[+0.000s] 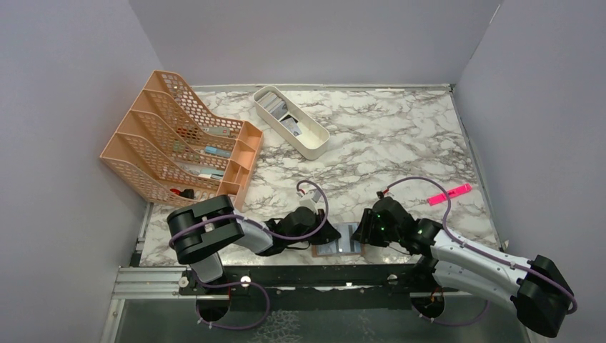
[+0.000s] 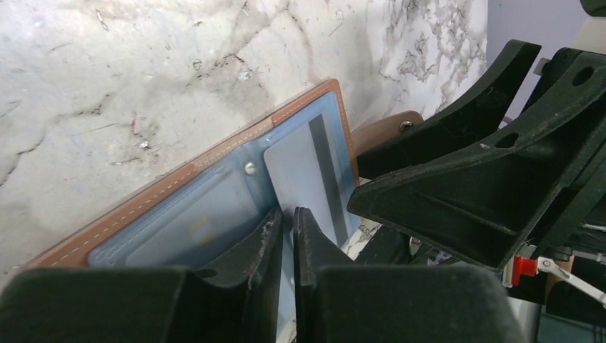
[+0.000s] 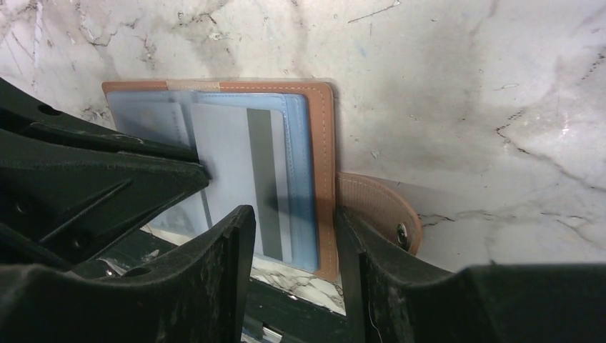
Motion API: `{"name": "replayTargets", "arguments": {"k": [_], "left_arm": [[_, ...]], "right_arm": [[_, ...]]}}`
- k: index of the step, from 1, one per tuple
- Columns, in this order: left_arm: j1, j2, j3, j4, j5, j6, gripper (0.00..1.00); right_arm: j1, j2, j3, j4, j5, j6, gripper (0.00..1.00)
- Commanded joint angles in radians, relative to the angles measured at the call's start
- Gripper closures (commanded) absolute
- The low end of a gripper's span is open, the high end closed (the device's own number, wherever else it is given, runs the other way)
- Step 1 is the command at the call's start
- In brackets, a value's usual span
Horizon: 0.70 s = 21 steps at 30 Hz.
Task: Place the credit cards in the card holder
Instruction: Insert the credit card into the card holder.
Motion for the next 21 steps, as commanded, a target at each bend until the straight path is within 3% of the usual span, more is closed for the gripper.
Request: {"name": "replayTargets", "arguments": {"k": [1,9,21], "left_arm": [[-0.014,0.004,0.024,-0.006,0.045,0.017,0.82],[-0.017,-0.084,-0.013,-0.023,0.013,0.013,0.62],[-0.031,-0.051,0.007,-0.027,0.017,0.01,0.58]], "right_arm": [[0.006,0.004,-0.023,0.072,-0.035,0.013,0.51],[0.006,-0.011,-0.033,0.065,-0.033,0.029,0.51],[0.006,-0.038,-0.044,0.078,-0.063,0.038,0.51]]}}
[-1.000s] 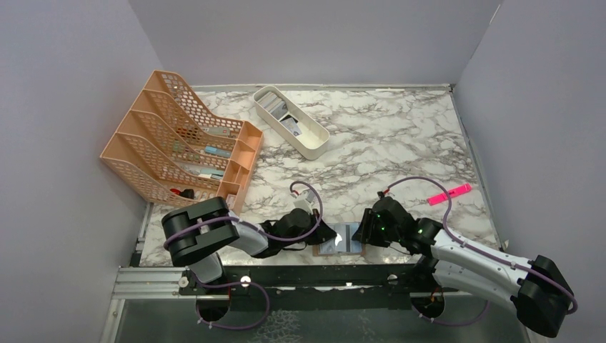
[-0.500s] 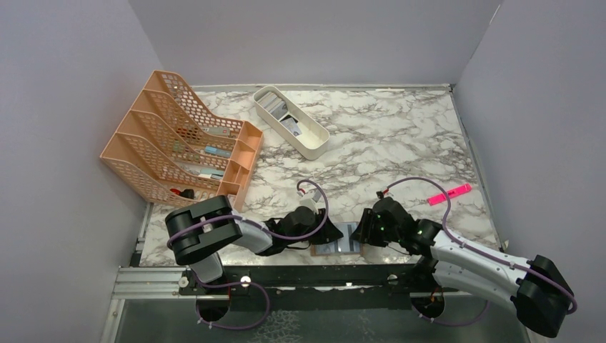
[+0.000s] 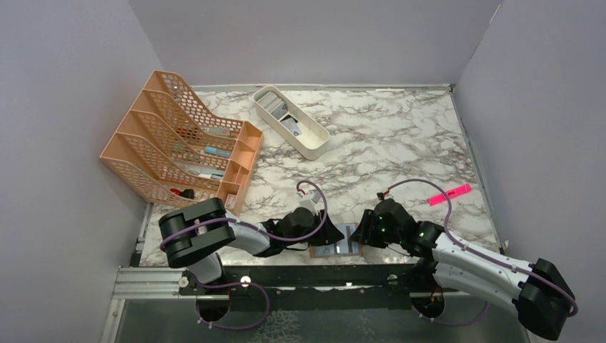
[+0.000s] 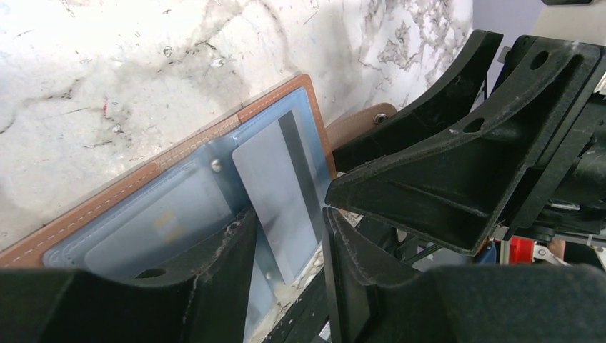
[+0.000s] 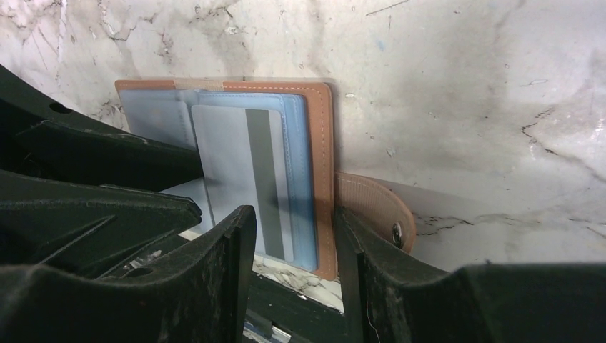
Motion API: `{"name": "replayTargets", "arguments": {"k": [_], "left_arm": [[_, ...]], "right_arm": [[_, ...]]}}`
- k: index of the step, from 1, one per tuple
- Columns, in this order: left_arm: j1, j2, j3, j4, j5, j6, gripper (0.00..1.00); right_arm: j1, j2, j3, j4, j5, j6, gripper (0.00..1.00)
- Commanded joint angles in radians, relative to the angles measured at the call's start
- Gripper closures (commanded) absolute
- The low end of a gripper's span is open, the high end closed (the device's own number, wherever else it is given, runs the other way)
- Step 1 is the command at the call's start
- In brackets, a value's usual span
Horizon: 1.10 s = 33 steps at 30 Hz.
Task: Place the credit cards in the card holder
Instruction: Insert the credit card into the card holder.
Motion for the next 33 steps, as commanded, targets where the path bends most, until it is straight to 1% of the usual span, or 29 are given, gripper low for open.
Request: {"name": "replayTargets", "arguments": {"k": [1,6,10,19,23,27,29,31,33], "left_arm": [[-0.019,0.012,0.014,0.011,0.008,0.009,0.56],[-0.021,-0.005,-0.002,-0.001,-0.007,0.019,0.51],[-0.021,-0.068,-0.008,-0.078,-0.05,0.041,0.48],[-0.018,-0.223,0.058,-0.364,-0.154,0.133,0.43],[-0.019,-0.281,0.09,-0.574,-0.249,0.176,0.42],[-0.017,-0.344,0.068,-0.691,-0.299,0.186,0.36],[-0.018,-0.374,0.033,-0.7,-0.3,0.17,0.34],[-0.017,-0.397,-0.01,-0.666,-0.287,0.148,0.33],[-0.018,-0.403,-0.046,-0.615,-0.27,0.128,0.31]], "right_arm": [[0.006,0.001,-0.012,0.04,-0.042,0.017,0.51],[0.006,0.02,-0.01,0.049,-0.051,0.019,0.51],[0.006,0.009,-0.002,0.027,-0.04,0.014,0.52],[0.006,-0.036,0.037,-0.044,0.012,-0.006,0.52],[0.006,-0.029,0.045,-0.032,0.011,-0.014,0.52],[0.006,-0.003,0.065,-0.03,0.024,-0.027,0.47],[0.006,0.014,0.076,-0.037,0.035,-0.033,0.45],[0.006,0.026,0.078,-0.037,0.04,-0.044,0.4],[0.006,0.033,0.07,-0.027,0.041,-0.048,0.38]]}}
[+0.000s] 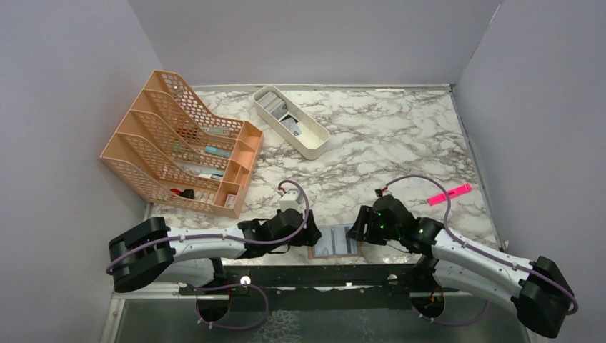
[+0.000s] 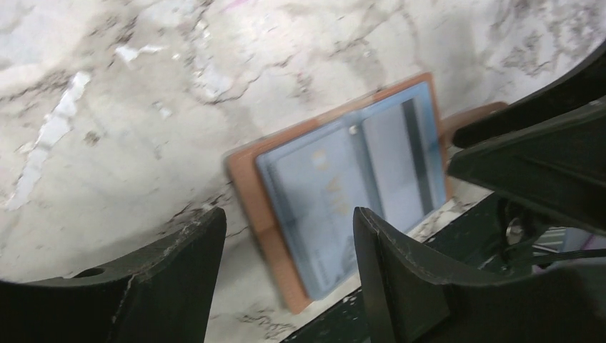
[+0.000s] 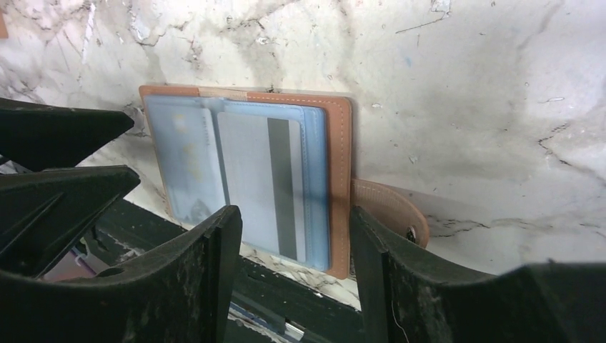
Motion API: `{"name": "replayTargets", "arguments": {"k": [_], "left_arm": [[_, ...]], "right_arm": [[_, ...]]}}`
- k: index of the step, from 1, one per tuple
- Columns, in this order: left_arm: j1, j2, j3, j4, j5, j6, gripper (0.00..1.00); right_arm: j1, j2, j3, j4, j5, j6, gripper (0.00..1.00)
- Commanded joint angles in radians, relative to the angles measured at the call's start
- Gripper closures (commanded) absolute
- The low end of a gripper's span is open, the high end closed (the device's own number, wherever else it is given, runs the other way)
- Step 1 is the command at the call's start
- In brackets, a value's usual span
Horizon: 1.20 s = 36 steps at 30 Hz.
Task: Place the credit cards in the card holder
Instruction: Insert the credit card into the card holder, then close the card holder at the center of the board.
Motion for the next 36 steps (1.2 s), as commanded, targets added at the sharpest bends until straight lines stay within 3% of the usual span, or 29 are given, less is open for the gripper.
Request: {"name": "replayTargets", "arguments": {"k": [1,6,22,31,36], "left_arm": [[-0.004,-0.026,-0.079,0.023,-0.014,-0.032,0.3],[-0.004,0.012,-0.117,0.205,0.044,-0.054,0.29],[-0.004,0.036,-0.063,0.43,0.149,-0.133,0.31],[-0.006,0.001,-0.053,0.459,0.172,-0.134,0.33],[-0.005,0.005,-0.057,0.494,0.189,-0.136,0.34]], "right_arm": [[0.006,0.015,0.014,0.003,0.033,-0.025,0.38],[0.006,0.027,-0.009,0.055,-0.008,-0.027,0.38],[0.006,0.144,-0.059,0.243,-0.119,-0.023,0.38],[0.006,0.113,-0.033,0.157,-0.045,-0.021,0.39],[0.006,0.07,-0.023,0.123,-0.025,-0.034,0.44]]}}
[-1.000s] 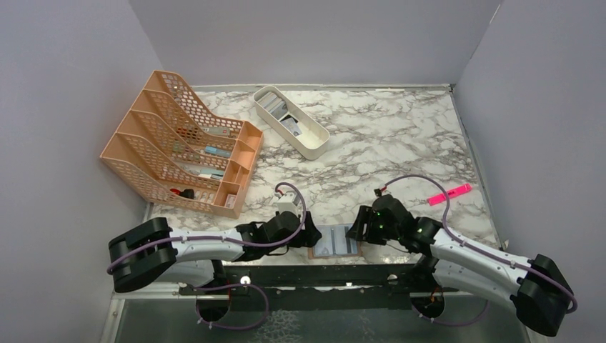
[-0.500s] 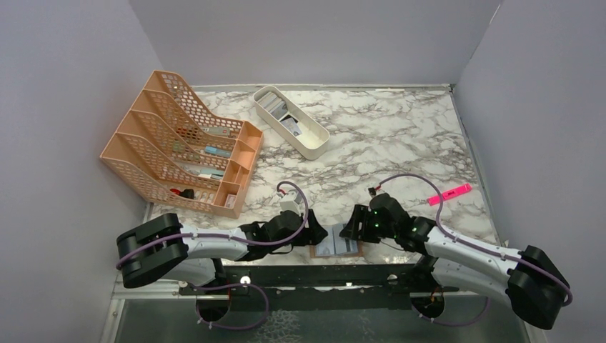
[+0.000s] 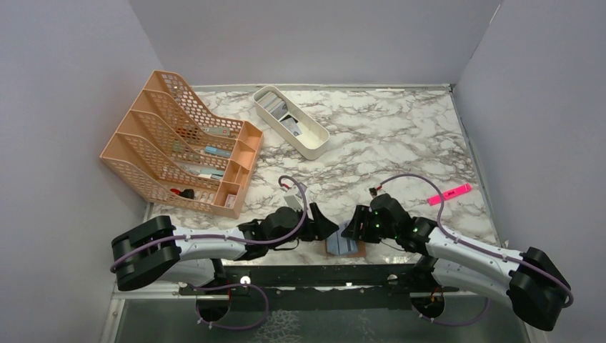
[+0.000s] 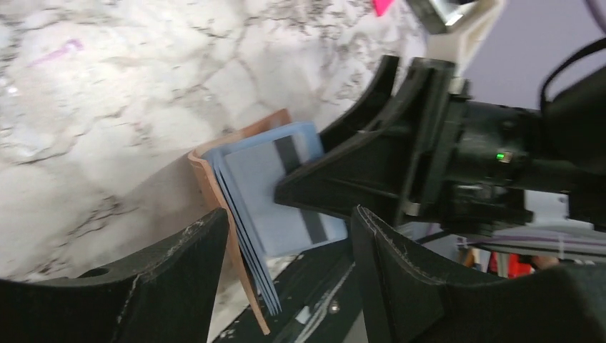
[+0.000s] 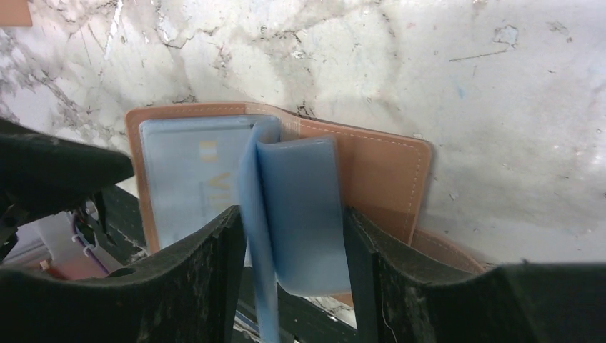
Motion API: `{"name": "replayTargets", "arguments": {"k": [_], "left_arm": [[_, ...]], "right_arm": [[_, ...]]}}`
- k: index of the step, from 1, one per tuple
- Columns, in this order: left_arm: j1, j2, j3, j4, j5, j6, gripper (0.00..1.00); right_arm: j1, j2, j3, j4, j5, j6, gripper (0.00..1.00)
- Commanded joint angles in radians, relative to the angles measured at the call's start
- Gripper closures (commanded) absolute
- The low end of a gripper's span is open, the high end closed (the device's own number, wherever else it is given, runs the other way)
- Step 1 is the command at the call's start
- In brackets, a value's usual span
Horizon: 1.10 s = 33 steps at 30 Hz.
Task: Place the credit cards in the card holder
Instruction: Close the card holder at the center of the board.
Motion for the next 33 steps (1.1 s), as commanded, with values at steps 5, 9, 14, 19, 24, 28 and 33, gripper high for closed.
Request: {"name": "replayTargets", "arguments": {"k": [5,9,14,19,24,28,33], "left_arm": [[-0.01,0.011,0.038,0.136,0.107,-0.014,0.36],[-0.01,0.045,0.052,0.153,0.125,-0.002,0.38],[-0.011,0.088,0.075,0.16,0.148,0.025,0.39],[-0.011,0.116,0.105,0.159,0.144,0.063,0.39],[-0.011,0.163,0.132,0.159,0.143,0.097,0.42],[-0.011,0.207,0.169,0.159,0.153,0.128,0.42],[-0.011,0.255,0.216,0.159,0.163,0.171,0.42]], "right_arm": [[0.006,-0.031,-0.005,-0.044,0.031,-0.011,0.47],[0.006,-0.033,0.022,-0.104,0.065,-0.004,0.48],[0.006,-0.079,0.078,-0.22,0.134,0.007,0.44],[0.006,-0.141,0.14,-0.34,0.227,0.013,0.43],[0.006,-0.191,0.195,-0.435,0.299,0.021,0.43],[0.006,-0.223,0.205,-0.467,0.322,0.04,0.43],[0.006,-0.254,0.208,-0.488,0.334,0.075,0.44]]}}
